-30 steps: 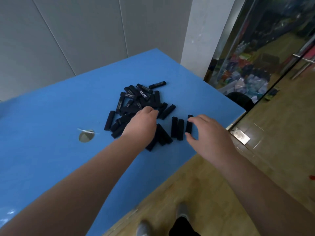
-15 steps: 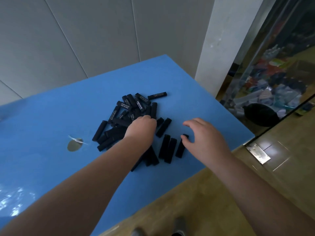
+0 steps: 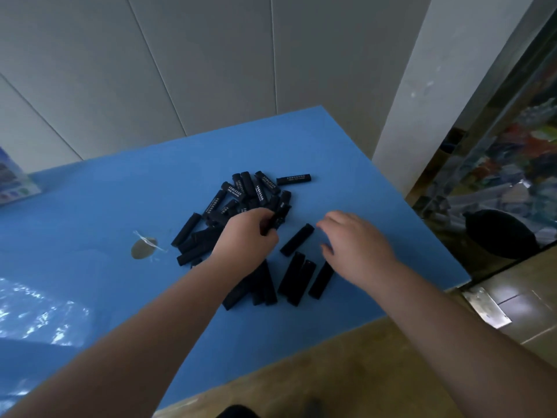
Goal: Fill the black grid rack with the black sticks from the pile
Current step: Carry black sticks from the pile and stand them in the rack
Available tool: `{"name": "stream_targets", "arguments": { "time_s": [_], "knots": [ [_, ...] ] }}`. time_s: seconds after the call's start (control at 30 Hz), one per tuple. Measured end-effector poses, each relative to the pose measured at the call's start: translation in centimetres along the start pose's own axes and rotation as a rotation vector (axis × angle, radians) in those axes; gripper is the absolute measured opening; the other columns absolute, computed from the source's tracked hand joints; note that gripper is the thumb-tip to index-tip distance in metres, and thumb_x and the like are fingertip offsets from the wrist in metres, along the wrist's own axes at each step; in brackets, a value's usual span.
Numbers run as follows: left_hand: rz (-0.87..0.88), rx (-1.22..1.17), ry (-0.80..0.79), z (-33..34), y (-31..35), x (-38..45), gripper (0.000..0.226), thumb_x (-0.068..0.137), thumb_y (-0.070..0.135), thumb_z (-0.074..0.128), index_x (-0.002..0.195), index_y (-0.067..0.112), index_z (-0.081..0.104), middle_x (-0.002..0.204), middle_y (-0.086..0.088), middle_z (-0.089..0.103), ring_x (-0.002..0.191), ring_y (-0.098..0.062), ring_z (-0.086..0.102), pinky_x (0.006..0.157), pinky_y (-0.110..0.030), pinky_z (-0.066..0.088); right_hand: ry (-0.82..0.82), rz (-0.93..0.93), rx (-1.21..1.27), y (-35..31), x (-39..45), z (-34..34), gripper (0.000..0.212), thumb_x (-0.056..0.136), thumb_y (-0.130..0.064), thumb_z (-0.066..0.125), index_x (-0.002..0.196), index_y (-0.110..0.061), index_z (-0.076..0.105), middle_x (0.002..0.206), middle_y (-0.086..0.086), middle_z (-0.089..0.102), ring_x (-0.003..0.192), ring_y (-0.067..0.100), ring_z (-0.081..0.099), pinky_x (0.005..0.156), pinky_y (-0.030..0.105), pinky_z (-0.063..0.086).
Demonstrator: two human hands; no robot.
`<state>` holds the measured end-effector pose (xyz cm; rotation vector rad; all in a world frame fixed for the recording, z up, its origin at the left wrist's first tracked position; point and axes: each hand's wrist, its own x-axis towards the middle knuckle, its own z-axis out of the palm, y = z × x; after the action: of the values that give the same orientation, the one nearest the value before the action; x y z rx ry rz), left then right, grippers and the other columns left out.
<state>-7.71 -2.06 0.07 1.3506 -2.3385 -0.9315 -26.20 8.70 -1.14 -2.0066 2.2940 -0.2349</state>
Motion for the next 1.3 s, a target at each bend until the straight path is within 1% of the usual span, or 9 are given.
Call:
{"name": "stream_targets", "arguments": {
  "time_s": [0.07, 0.27, 0.47, 0.63, 0.73, 0.83, 0.93, 1.07, 1.3],
  "knots": [
    [-0.056, -0.135, 0.008, -0.7, 0.1, -0.5, 0.021, 0.088, 0.019, 0.061, 0.106, 0.027, 0.069, 0.083, 0.013, 0.071, 0.077, -0.005, 0.066, 0.068, -0.015, 0.050, -0.026, -0.066, -0.017, -0.1, 1.5, 0.6, 0.024, 0.090, -0.017, 0.059, 0.114, -0.016, 0.062, 0.111, -0.001, 0.055, 0.105, 0.024, 0.055, 0.084, 0.036, 0.049],
    [-0.172, -0.394, 0.031, -1.9, 0.1, -1.5, 0.019, 0.088, 0.017, 0.064, 0.091, 0.034, 0.070, 0.081, 0.007, 0.075, 0.085, -0.021, 0.072, 0.087, -0.044, 0.058, -0.094, -0.157, 0.074, 0.2, 4.2, 2.7, 0.041, 0.090, -0.002, 0.054, 0.126, -0.018, 0.065, 0.114, 0.000, 0.059, 0.113, 0.026, 0.054, 0.089, 0.042, 0.051],
    [-0.149, -0.459, 0.085, -2.5, 0.3, -2.7, 0.022, 0.090, 0.012, 0.064, 0.097, 0.031, 0.071, 0.085, 0.008, 0.076, 0.082, -0.011, 0.073, 0.091, -0.036, 0.057, -0.046, -0.234, -0.080, 0.4, 4.3, 2.9, 0.023, 0.088, -0.015, 0.053, 0.104, -0.016, 0.069, 0.097, -0.002, 0.055, 0.096, 0.023, 0.052, 0.071, 0.037, 0.050],
    [-0.180, -0.539, 0.115, -2.9, 0.4, -3.4, 0.021, 0.091, 0.010, 0.063, 0.099, 0.027, 0.071, 0.087, 0.006, 0.077, 0.086, -0.013, 0.073, 0.092, -0.036, 0.057, -0.025, -0.205, -0.047, 0.4, 4.4, 3.1, 0.022, 0.090, -0.016, 0.053, 0.103, -0.018, 0.070, 0.096, -0.003, 0.054, 0.098, 0.021, 0.051, 0.076, 0.034, 0.048],
    [-0.199, -0.580, 0.129, -3.0, 0.1, -3.8, 0.022, 0.090, 0.008, 0.063, 0.098, 0.026, 0.072, 0.087, 0.004, 0.077, 0.088, -0.014, 0.073, 0.093, -0.037, 0.056, -0.034, -0.128, 0.147, 0.4, 4.3, 2.8, 0.012, 0.090, -0.024, 0.061, 0.094, -0.023, 0.072, 0.088, -0.006, 0.056, 0.093, 0.021, 0.056, 0.075, 0.036, 0.051],
    [-0.214, -0.604, 0.149, -3.3, -0.5, -4.3, 0.026, 0.089, 0.006, 0.061, 0.095, 0.028, 0.072, 0.088, 0.001, 0.077, 0.089, -0.017, 0.073, 0.092, -0.037, 0.056, 0.099, 0.026, 0.477, -0.3, 4.3, 1.8, 0.005, 0.084, -0.025, 0.072, 0.081, -0.025, 0.068, 0.079, -0.007, 0.056, 0.074, 0.011, 0.056, 0.064, 0.021, 0.043],
    [-0.252, -0.690, 0.181, -3.6, -0.9, -4.7, 0.026, 0.090, -0.002, 0.058, 0.093, 0.021, 0.071, 0.085, -0.003, 0.076, 0.087, -0.018, 0.073, 0.085, -0.031, 0.058, 0.207, 0.148, 0.796, -1.8, 4.1, 0.3, 0.008, 0.087, -0.025, 0.072, 0.082, -0.024, 0.066, 0.084, -0.009, 0.066, 0.074, 0.002, 0.061, 0.066, 0.011, 0.044],
    [-0.290, -0.791, 0.189, -4.3, -1.6, -5.7, 0.018, 0.092, 0.000, 0.060, 0.102, 0.011, 0.070, 0.092, -0.007, 0.076, 0.089, -0.016, 0.073, 0.082, -0.026, 0.058, 0.150, 0.184, 1.109, -4.5, 3.8, -0.5, 0.008, 0.092, -0.026, 0.069, 0.088, -0.019, 0.070, 0.083, -0.002, 0.073, 0.073, 0.003, 0.063, 0.071, 0.020, 0.051],
    [-0.329, -0.859, 0.239, -5.9, -3.8, -8.2, 0.015, 0.094, 0.002, 0.059, 0.104, 0.005, 0.069, 0.092, -0.007, 0.075, 0.087, -0.017, 0.072, 0.086, -0.033, 0.057, -0.088, 0.096, 1.332, -10.5, 2.9, -0.3, 0.009, 0.094, -0.021, 0.068, 0.100, -0.019, 0.074, 0.092, -0.003, 0.077, 0.088, 0.013, 0.072, 0.082, 0.031, 0.059]
  ]
}}
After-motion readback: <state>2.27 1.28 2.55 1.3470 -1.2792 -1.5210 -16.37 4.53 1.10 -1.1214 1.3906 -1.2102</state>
